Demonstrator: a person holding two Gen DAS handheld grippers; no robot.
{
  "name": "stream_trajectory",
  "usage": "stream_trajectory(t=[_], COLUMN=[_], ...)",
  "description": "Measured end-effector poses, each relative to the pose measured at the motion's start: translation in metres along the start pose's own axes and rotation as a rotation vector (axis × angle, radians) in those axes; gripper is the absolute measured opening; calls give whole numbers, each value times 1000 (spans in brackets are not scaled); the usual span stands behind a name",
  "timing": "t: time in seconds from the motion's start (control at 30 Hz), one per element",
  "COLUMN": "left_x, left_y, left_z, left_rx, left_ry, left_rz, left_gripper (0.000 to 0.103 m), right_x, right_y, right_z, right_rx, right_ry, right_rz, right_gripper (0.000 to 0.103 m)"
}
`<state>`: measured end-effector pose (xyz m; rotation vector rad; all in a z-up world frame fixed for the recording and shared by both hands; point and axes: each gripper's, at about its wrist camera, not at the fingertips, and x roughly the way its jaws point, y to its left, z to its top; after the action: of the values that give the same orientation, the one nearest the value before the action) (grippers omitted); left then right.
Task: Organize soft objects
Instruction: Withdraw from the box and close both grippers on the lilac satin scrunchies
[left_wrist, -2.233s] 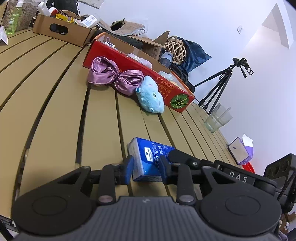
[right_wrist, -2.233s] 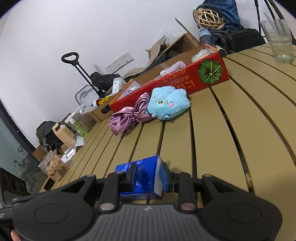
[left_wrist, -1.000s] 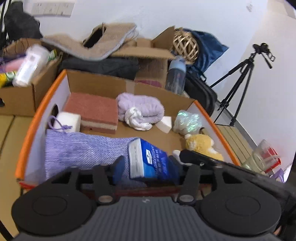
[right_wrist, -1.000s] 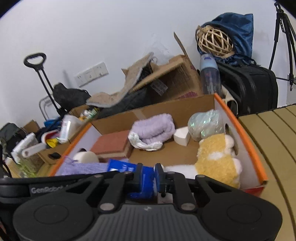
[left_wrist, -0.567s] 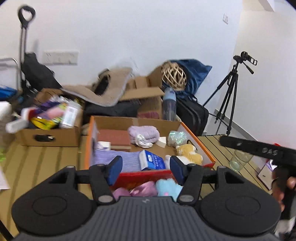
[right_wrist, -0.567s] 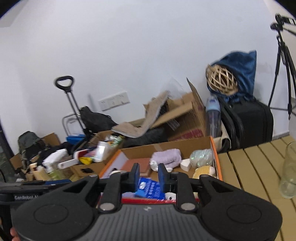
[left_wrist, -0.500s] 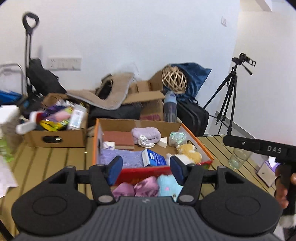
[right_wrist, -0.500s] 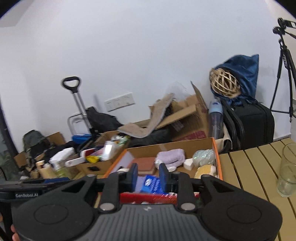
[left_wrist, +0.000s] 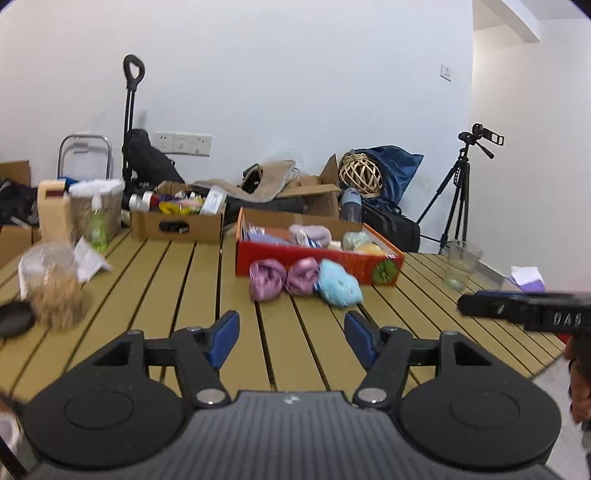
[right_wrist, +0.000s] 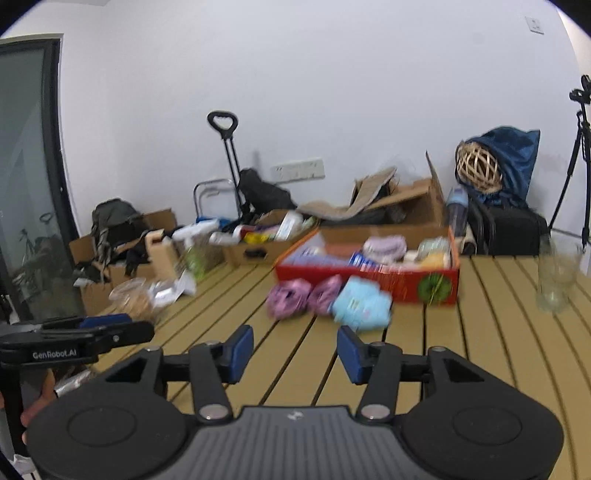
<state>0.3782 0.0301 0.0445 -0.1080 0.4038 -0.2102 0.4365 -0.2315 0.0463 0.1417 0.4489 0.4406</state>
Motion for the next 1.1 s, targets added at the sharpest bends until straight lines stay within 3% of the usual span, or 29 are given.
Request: stream_trajectory(t=[0.17,0.43,0.53,0.7,0.87,1.0,1.03,1.07,1.1], left_x=[-19,16,57,149,239,291,295,299,301], left_y=[0,12,20,36,42,56,60,65,71], left_z=[-13,-12,-2,22,40,34,31,28,27], left_rx=[-17,-50,-51,-25,38,23,0,-32,-74], left_ry=[0,20,32,66,103,194,208,226,237], left_rz=[-17,-7,-1,-5,24,-23,-54,-90,-122], left_gripper=[66,66,65,50,54,49,45,31,24], right_x=[-18,4,39,128,228,285,292,296,299], right_y=[18,14,6,-17,-36,-47,-51,-56,-62], right_z=[-31,-31,-22,9,41,45,42,39,36], right_rx=[40,65,75,91,23,-43,-51,-36,-10], right_ry=[29,37,51,45,10,86,90,105,129], right_rz=[32,23,22,22,-6,-47,-58,-49,-30], right_gripper=[50,50,50,45,43,42,42,42,41])
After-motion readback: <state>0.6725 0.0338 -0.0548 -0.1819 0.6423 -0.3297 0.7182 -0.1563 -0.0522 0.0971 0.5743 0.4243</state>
